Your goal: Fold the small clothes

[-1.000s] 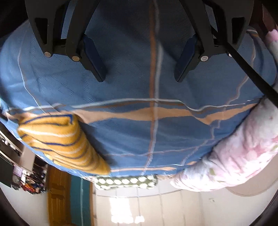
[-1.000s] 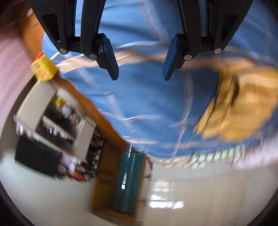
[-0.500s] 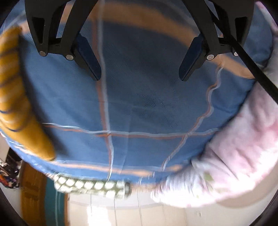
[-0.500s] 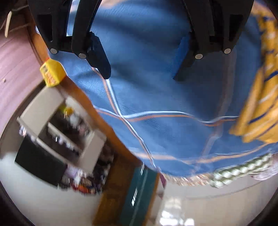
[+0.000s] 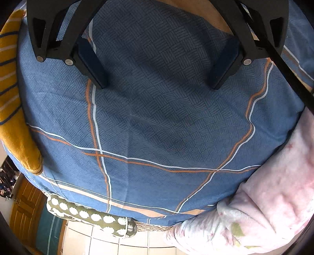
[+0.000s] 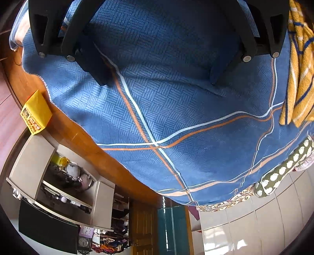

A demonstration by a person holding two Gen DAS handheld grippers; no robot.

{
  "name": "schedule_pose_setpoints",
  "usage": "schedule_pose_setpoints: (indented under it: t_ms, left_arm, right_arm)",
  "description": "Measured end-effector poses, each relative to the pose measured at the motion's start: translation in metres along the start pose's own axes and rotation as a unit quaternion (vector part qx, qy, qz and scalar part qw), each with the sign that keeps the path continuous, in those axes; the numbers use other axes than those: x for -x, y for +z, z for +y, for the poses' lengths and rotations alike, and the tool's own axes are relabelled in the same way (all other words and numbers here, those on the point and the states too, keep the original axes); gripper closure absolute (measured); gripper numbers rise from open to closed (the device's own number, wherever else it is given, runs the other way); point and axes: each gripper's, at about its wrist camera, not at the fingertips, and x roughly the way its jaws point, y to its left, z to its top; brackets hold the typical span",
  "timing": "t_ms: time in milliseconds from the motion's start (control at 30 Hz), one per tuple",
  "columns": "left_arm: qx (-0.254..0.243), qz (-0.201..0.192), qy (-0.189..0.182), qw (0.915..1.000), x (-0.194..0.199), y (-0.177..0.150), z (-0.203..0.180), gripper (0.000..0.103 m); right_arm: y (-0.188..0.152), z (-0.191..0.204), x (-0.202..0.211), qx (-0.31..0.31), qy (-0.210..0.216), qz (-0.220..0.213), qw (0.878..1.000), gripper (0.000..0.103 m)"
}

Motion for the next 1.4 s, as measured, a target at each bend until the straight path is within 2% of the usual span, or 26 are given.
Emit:
schedule_pose_setpoints:
  t_ms: [1400]
  left_arm:
    - [0.000, 0.001, -0.002, 1.0000, 0.0012, -0.0022, -0.0003, 0.000]
  right_arm:
    - [0.0037, 0.0005, -0.0065, -0.001, -0.006, 0.001, 1.000, 0.000]
